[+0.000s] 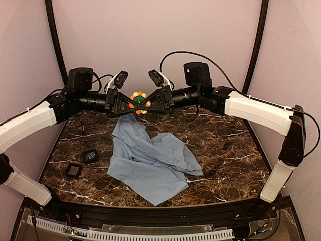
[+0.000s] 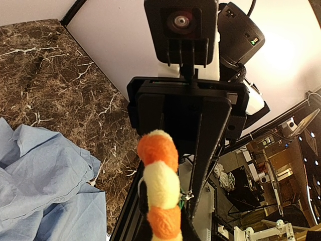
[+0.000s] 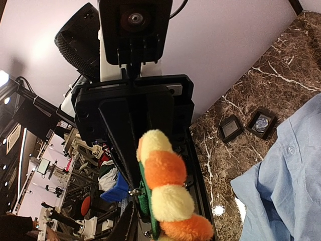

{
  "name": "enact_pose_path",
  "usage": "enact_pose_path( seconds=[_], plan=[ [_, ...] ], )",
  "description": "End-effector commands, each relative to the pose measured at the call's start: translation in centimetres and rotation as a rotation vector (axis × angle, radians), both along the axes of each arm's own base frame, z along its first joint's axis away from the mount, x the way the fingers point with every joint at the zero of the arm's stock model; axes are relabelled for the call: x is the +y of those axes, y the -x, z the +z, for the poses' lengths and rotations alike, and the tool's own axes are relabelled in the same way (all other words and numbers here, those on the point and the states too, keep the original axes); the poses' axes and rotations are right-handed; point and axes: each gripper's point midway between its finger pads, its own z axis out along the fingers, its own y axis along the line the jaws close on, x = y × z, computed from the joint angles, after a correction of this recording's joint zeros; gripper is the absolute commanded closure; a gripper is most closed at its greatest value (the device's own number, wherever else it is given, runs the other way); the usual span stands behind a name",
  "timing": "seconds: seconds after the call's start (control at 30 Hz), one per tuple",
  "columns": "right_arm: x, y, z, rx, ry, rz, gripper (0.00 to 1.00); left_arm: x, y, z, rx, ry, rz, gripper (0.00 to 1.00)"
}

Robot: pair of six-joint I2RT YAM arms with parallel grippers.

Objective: Remove the brooch from the garment
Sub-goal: Close the brooch securely.

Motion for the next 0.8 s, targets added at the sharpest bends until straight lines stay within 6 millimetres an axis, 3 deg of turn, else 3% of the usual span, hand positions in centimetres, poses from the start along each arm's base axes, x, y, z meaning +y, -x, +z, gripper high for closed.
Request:
enact_pose_path(
  seconds=[0.0,0.77],
  plan=[
    [0.6,0.2,0.1,-0.009,-0.019,0.008,0.8,0.2,0.8,0.3,-0.017,0.004,-0.008,0.99],
    [1.2,-0.9,-1.6,0.078,0.054,-0.012,0.8,0.3,1.0,0.6,-0.03,-0.001,-0.016,0.99]
  ],
)
